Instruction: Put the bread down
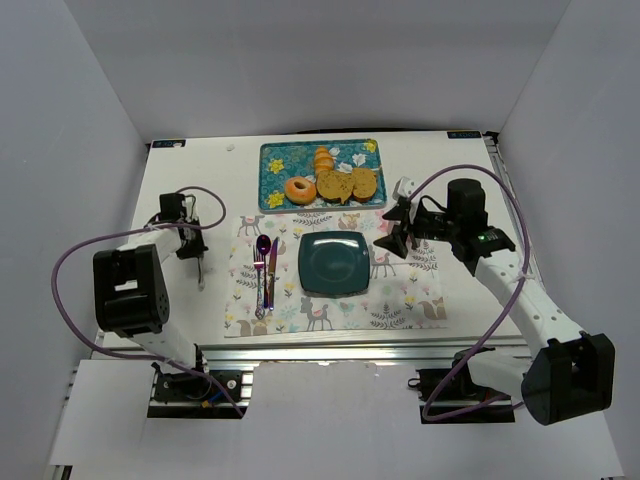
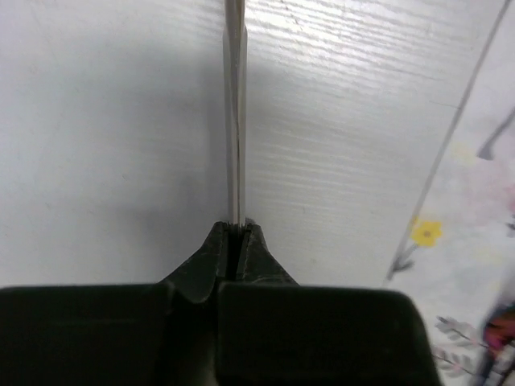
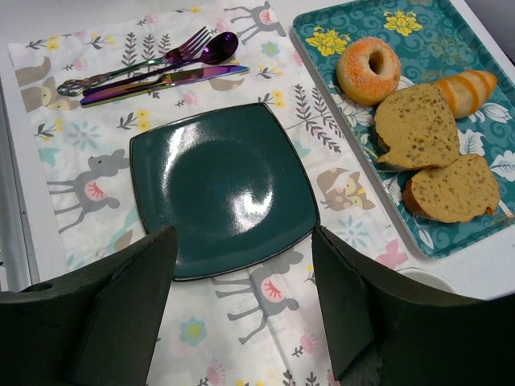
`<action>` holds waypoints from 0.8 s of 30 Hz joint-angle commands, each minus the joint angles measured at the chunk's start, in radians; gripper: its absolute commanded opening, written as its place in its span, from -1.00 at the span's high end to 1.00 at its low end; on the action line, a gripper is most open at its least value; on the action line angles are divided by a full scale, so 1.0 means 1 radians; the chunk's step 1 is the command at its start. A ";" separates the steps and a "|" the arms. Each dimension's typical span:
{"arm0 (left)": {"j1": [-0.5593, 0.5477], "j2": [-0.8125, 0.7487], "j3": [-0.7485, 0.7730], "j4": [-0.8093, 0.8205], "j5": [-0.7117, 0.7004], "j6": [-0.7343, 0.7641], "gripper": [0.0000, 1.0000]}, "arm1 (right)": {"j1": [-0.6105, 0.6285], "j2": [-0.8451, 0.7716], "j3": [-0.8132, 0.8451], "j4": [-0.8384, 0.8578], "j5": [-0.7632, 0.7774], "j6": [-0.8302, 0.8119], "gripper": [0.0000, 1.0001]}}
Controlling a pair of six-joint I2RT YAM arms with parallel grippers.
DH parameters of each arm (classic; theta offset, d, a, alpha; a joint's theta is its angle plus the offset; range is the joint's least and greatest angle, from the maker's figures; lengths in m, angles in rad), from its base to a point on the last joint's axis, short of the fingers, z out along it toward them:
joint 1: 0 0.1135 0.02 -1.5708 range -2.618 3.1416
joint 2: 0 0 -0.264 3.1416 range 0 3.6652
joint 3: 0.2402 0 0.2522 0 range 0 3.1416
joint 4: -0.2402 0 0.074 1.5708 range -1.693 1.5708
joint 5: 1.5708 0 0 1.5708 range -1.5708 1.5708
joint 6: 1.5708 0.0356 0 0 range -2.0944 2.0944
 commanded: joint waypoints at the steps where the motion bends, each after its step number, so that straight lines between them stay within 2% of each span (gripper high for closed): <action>1: 0.002 -0.151 0.082 -0.092 0.169 -0.215 1.00 | -0.026 -0.023 0.043 0.014 -0.024 0.009 -0.45; 5: -0.019 -0.240 0.109 0.009 0.407 -0.538 1.00 | -0.034 -0.023 0.046 0.020 -0.027 0.013 -0.45; 7: -0.050 -0.277 0.109 0.059 0.429 -0.710 0.92 | -0.037 -0.022 0.046 0.026 -0.032 0.018 -0.45; 11: -0.104 -0.295 0.095 0.154 0.496 -0.900 0.68 | -0.040 -0.023 0.040 0.038 -0.037 0.024 -0.45; 14: -0.174 -0.286 0.095 0.223 0.510 -0.986 0.52 | -0.041 -0.031 0.028 0.054 -0.040 0.033 -0.45; 16: -0.220 -0.259 0.121 0.169 0.513 -0.984 0.51 | -0.043 -0.040 0.020 0.061 -0.041 0.036 -0.45; 20: -0.269 -0.184 0.240 0.009 0.478 -0.872 0.41 | -0.047 -0.052 0.008 0.071 -0.041 0.041 -0.45; 23: -0.279 -0.150 0.268 -0.039 0.479 -0.843 0.31 | -0.050 -0.063 -0.003 0.075 -0.040 0.039 -0.46; 24: -0.282 -0.138 0.280 -0.060 0.475 -0.827 0.21 | -0.052 -0.069 -0.006 0.075 -0.038 0.038 -0.46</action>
